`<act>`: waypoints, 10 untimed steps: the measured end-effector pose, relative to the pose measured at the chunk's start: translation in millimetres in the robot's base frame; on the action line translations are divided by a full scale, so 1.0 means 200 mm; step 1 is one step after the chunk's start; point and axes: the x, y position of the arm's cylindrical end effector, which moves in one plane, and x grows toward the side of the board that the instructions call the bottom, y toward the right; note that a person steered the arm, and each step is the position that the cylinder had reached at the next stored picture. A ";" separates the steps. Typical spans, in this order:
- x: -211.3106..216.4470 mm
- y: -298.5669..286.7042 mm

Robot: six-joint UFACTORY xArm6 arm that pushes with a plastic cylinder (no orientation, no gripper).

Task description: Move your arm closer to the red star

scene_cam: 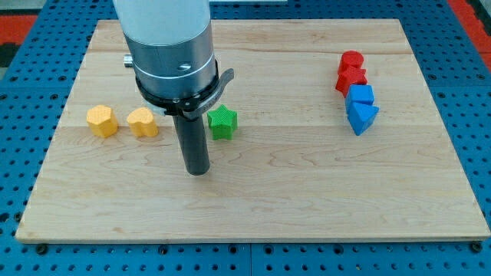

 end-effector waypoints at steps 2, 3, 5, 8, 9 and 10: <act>0.01 0.00; -0.07 0.00; -0.24 -0.39; -0.41 -0.27; -0.52 -0.33; -0.56 -0.57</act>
